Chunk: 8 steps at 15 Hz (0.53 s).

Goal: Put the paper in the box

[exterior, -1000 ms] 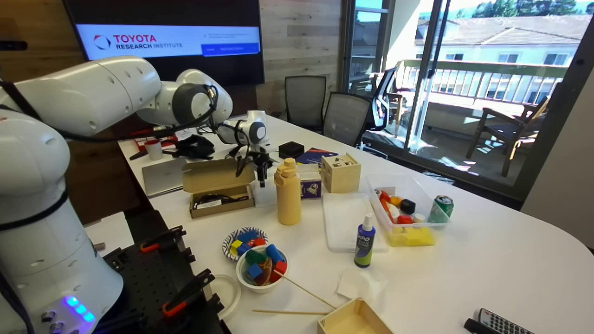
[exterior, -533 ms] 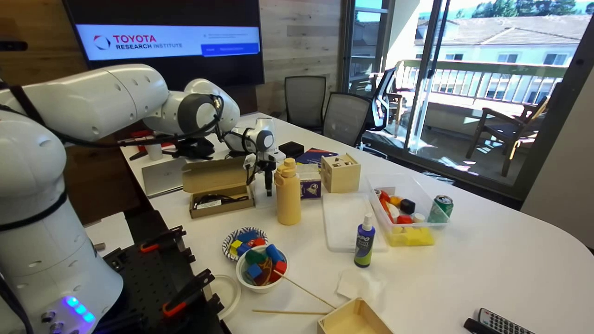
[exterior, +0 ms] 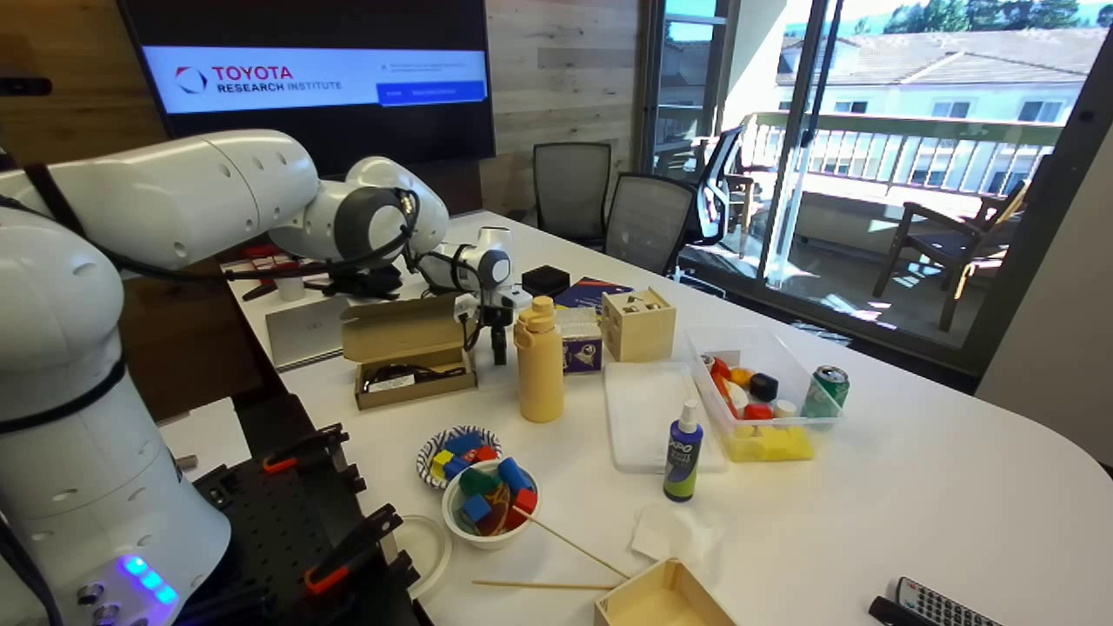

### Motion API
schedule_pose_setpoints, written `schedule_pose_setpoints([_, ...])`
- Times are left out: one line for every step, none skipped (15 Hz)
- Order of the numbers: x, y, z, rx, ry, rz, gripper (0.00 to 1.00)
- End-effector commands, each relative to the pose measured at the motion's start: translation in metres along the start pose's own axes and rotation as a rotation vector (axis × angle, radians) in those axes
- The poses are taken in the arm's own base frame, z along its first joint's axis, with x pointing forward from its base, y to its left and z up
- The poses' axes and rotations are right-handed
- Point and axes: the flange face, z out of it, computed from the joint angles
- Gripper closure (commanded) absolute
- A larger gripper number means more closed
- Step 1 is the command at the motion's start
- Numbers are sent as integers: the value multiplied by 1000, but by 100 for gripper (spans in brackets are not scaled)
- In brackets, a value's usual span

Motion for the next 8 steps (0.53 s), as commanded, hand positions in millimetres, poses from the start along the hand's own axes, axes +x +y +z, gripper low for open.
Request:
schedule_pose_setpoints([-7,-8,-11,-20,-18,-27,41])
schedule_pose_setpoints([-6,-11,-20,-15,-6,-28,34])
schedule_pose_setpoints([-5,-15,-28,-6,5,-33,32])
schedule_pose_setpoints([-4,-19,-40,7,19,-39,25])
schedule_pose_setpoints([-4,-22,-50,14,32,-44,19])
schedule_pose_setpoints([-3,-24,-57,18,40,-45,11])
schedule_pose_setpoints([-1,-25,-59,27,38,-48,4])
schedule_pose_setpoints([0,-24,-55,33,27,-50,0])
